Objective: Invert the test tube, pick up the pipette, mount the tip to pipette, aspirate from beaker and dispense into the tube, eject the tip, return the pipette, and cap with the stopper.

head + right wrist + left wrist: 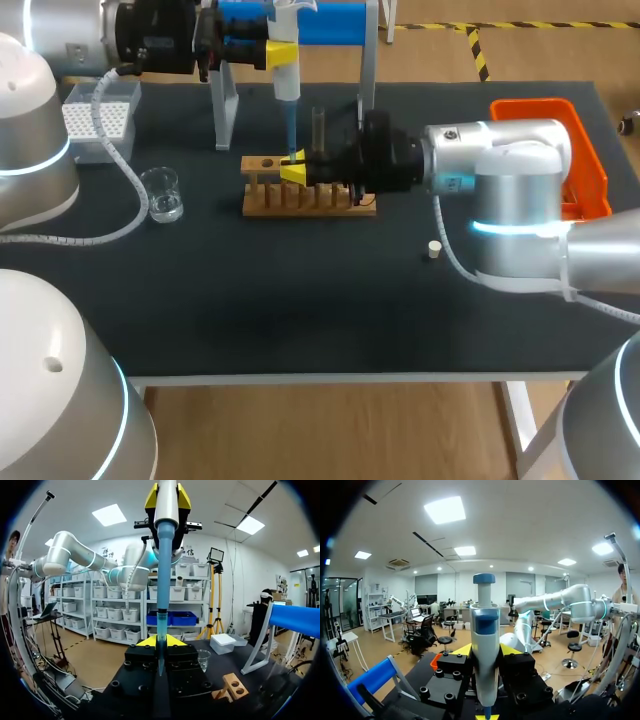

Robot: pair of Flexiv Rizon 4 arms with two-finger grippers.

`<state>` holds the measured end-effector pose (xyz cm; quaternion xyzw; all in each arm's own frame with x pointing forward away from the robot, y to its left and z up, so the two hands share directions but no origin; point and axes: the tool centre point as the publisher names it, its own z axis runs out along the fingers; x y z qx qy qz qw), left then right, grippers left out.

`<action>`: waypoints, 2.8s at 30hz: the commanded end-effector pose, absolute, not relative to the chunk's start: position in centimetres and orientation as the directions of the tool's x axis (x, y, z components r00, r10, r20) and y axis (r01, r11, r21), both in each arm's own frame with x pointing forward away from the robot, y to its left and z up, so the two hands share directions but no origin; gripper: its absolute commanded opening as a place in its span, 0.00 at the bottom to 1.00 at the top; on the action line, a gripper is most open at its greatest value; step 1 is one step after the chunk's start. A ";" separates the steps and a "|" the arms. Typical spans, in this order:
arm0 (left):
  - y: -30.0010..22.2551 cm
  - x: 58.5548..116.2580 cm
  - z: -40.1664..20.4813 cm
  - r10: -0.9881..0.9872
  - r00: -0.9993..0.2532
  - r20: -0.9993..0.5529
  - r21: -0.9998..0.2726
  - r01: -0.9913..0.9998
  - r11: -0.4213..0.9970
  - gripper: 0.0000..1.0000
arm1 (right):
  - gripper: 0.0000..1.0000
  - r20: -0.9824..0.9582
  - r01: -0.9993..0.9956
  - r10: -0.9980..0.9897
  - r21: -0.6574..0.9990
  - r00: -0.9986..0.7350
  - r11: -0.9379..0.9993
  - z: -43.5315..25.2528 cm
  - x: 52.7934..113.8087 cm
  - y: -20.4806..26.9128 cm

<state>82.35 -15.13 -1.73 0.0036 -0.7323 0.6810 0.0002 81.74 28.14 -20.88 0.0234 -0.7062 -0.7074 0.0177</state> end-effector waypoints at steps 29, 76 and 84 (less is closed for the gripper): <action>-15.1 82.3 -2.4 -0.006 -1.000 0.004 -0.997 -0.005 0.071 0.00 | 1.00 0.049 0.048 -0.014 0.996 -0.999 0.077 -24.6 79.9 22.1; -15.1 82.3 -2.4 -0.006 -1.000 0.004 -0.997 -0.005 0.071 0.00 | 1.00 0.051 0.050 -0.007 0.995 -0.999 0.084 -24.6 79.7 21.4; -15.1 82.3 -2.4 -0.006 -1.000 0.004 -0.997 -0.005 0.071 0.00 | 1.00 0.051 0.050 -0.007 0.995 -0.999 0.084 -24.6 79.7 21.4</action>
